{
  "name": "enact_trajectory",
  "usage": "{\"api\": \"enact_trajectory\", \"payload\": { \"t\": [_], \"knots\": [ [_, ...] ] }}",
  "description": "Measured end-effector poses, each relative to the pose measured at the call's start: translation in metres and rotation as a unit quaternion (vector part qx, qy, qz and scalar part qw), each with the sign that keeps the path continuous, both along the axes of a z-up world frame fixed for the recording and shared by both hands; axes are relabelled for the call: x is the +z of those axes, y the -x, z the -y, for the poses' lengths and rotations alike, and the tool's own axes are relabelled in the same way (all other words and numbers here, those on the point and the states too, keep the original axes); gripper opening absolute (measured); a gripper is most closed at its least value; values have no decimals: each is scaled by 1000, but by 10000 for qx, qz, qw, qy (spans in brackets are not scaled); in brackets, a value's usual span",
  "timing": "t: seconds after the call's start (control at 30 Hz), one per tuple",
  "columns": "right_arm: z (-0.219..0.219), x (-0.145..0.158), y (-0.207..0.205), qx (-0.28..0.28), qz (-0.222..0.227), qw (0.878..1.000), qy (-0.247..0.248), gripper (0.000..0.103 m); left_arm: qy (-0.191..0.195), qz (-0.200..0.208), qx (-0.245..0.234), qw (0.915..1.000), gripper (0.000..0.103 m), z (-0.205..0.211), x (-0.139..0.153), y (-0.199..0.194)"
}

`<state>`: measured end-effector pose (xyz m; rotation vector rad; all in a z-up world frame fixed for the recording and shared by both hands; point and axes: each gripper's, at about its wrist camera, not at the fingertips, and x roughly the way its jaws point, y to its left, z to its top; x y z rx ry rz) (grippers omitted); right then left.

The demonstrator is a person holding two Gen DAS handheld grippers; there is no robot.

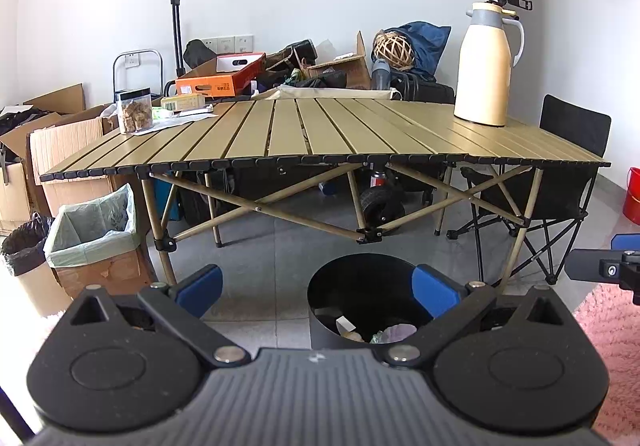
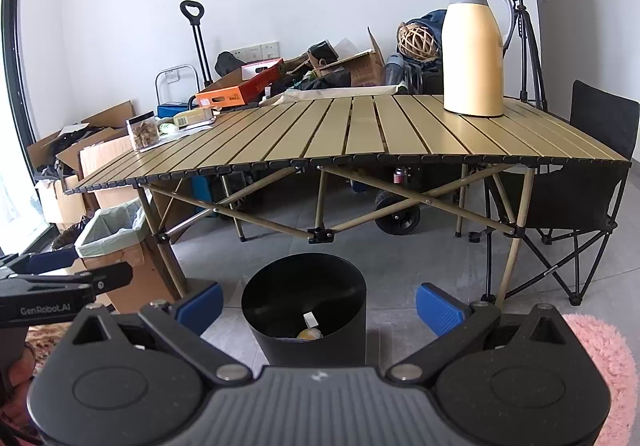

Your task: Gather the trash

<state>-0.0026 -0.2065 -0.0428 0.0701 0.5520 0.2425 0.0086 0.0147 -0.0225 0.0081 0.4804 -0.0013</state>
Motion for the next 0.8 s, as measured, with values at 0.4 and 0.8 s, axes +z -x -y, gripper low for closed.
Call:
{"api": "enact_trajectory", "payload": {
  "t": [0.4, 0.8],
  "knots": [
    [-3, 4, 3, 9, 71, 10000, 31, 103, 21, 68, -36, 10000, 103, -2, 2, 3],
    [-4, 4, 4, 13, 88, 10000, 30, 103, 17, 96, -37, 9999, 103, -3, 3, 4]
  ]
}}
